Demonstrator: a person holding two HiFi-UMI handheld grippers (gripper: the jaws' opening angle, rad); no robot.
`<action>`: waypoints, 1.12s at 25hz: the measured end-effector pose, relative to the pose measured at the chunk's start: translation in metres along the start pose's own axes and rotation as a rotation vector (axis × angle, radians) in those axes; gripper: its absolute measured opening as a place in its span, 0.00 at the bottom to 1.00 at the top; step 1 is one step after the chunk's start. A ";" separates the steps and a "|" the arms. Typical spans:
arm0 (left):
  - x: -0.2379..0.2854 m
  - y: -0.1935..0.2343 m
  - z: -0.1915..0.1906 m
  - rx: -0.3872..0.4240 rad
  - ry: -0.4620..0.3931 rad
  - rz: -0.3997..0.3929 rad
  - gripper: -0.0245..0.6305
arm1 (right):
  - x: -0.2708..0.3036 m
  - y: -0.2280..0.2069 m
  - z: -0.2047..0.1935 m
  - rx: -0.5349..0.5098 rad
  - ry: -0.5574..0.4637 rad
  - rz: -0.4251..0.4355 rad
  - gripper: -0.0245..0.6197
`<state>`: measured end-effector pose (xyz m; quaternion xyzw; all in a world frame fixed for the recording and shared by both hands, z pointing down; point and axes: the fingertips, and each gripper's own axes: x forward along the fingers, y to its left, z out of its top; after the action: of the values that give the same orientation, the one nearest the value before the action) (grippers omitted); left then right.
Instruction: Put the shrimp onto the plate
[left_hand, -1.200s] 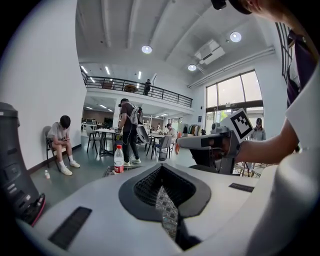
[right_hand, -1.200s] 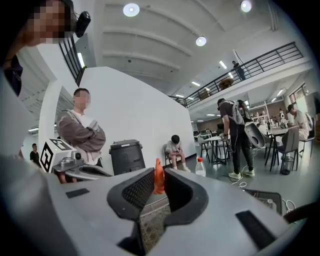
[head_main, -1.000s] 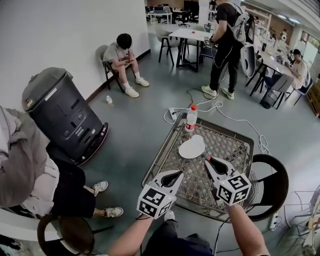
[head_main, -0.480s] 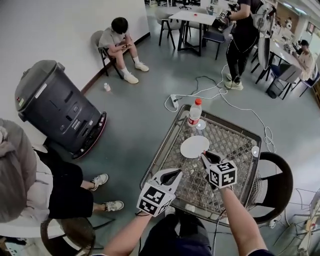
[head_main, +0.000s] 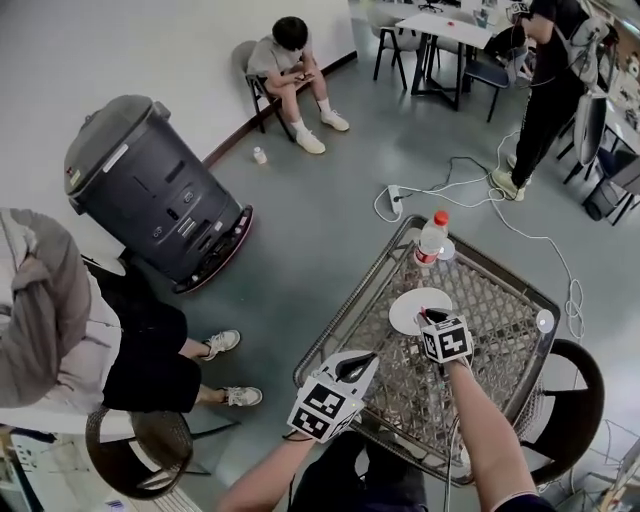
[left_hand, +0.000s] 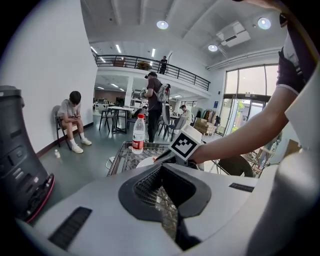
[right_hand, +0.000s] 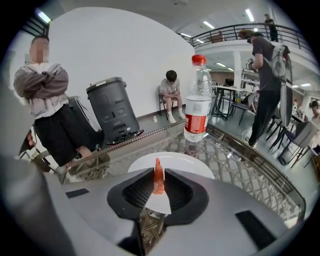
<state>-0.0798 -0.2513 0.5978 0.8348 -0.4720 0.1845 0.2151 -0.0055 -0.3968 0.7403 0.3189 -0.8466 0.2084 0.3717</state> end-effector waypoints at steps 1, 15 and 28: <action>0.000 0.002 -0.002 -0.006 0.006 0.008 0.05 | 0.006 -0.002 0.000 -0.019 0.021 -0.005 0.13; 0.006 0.013 -0.017 -0.086 0.027 0.057 0.05 | 0.046 -0.003 -0.013 -0.121 0.155 -0.008 0.13; 0.004 0.002 0.015 -0.053 -0.030 0.017 0.05 | -0.067 0.019 0.044 -0.022 -0.254 0.053 0.13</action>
<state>-0.0777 -0.2626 0.5876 0.8276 -0.4868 0.1613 0.2284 -0.0059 -0.3835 0.6594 0.3160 -0.8972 0.1671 0.2592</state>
